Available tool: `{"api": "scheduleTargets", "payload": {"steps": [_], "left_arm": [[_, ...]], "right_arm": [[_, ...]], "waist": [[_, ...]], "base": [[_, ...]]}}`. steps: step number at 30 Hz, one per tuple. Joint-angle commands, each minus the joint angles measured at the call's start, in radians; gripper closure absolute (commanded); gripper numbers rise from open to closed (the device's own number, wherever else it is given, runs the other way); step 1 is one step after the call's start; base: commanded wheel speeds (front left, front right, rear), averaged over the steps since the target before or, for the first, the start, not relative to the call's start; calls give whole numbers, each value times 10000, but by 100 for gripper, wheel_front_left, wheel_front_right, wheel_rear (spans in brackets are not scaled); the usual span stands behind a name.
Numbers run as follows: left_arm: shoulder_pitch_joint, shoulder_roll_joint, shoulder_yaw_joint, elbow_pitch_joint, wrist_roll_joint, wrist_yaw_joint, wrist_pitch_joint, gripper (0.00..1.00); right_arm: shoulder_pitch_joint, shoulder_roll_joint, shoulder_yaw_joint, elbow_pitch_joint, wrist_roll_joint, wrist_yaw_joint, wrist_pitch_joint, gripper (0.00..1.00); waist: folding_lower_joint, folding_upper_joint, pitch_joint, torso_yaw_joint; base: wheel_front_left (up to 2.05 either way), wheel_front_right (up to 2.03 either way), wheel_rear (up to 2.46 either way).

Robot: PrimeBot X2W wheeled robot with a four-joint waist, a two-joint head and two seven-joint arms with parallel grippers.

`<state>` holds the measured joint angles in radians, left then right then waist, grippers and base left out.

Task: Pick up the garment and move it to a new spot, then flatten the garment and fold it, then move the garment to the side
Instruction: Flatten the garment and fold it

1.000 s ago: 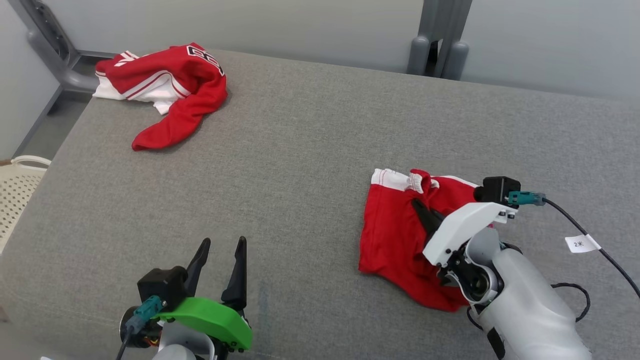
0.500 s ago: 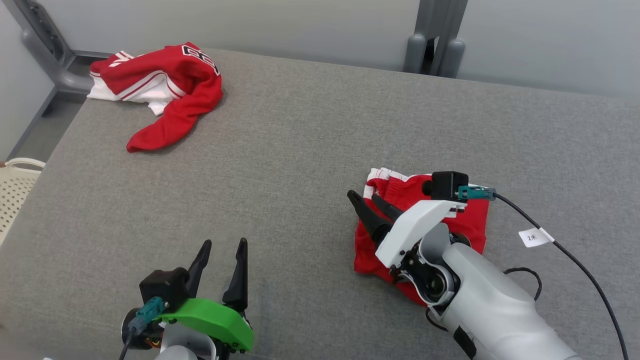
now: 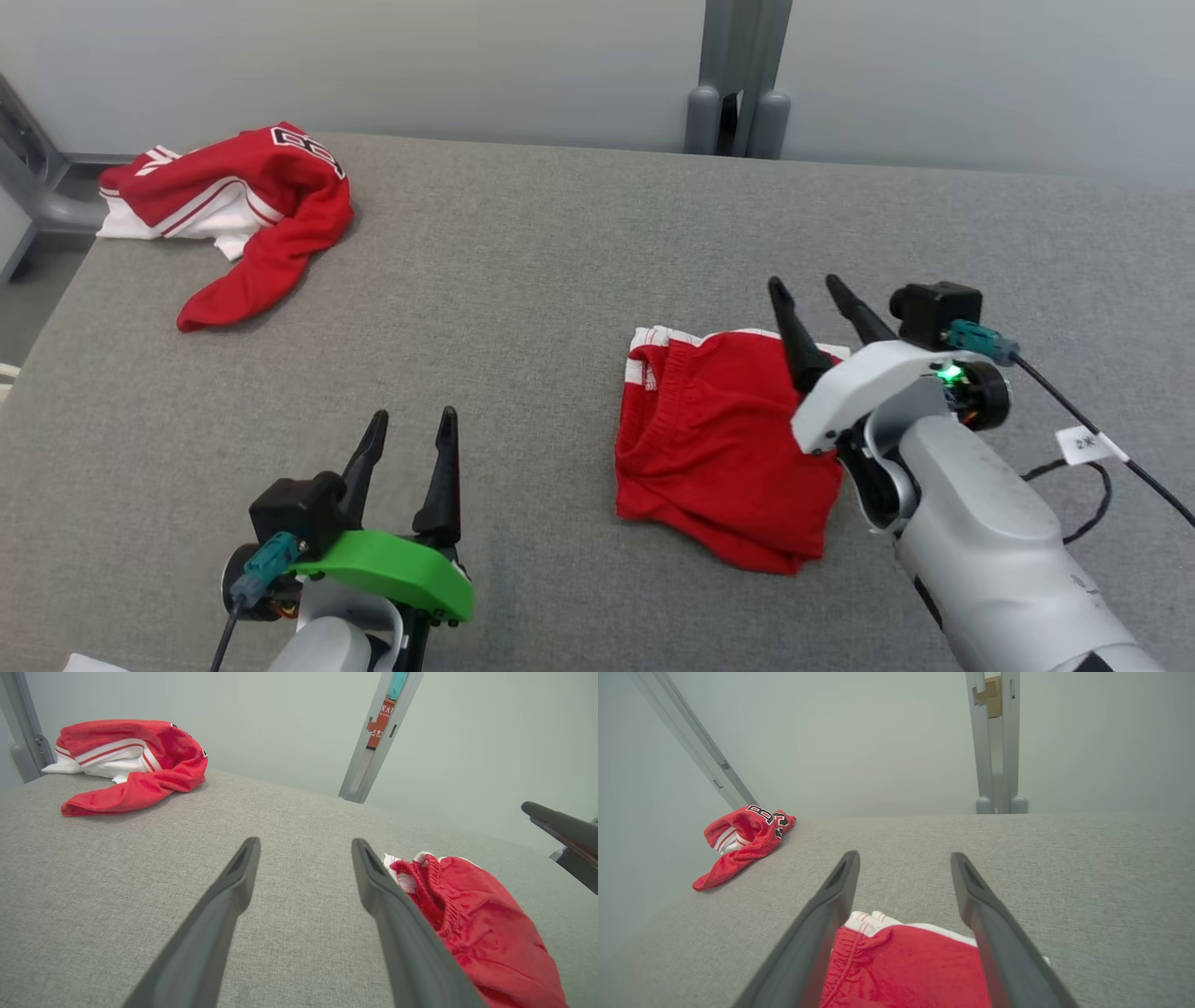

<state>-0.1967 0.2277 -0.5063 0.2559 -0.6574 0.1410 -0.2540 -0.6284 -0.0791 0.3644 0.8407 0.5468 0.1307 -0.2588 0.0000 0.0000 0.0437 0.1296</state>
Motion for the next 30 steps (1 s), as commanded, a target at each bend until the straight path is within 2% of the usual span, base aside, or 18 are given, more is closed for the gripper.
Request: {"api": "scheduleTargets", "payload": {"steps": [1, 8, 12, 15, 19, 30], "left_arm": [[-133, -43, 56, -28, 110, 58, -36, 0], [68, -61, 227, 48, 124, 97, -88, 0], [267, -44, 410, 78, 164, 85, -116, 0], [500, 12, 607, 133, 200, 119, -110, 0], [855, 73, 845, 138, 373, 134, -113, 0], [1341, 11, 1178, 137, 807, 94, -115, 0]], "right_arm": [[389, -58, -435, -211, -460, 0, -58, 0], [2439, 128, -3252, -2541, -3250, 0, -63, 0], [3635, 255, -4156, -3868, -4120, 0, -46, 0], [4402, 275, -4371, -4703, -4625, 0, 34, 0], [5298, 275, -4216, -5428, -4358, 0, 142, 0], [6021, 274, -3958, -5753, -3927, 0, 189, 0]], "waist": [[0, 0, -201, -241], [0, 0, -523, -566], [0, 0, -619, -622], [0, 0, -679, -665], [0, 0, -726, -731], [0, 0, -786, -855]], "base": [[0, 0, 0], [0, 0, 0], [0, 0, 0], [0, 0, 0], [0, 0, 0], [0, 0, 0]]}}
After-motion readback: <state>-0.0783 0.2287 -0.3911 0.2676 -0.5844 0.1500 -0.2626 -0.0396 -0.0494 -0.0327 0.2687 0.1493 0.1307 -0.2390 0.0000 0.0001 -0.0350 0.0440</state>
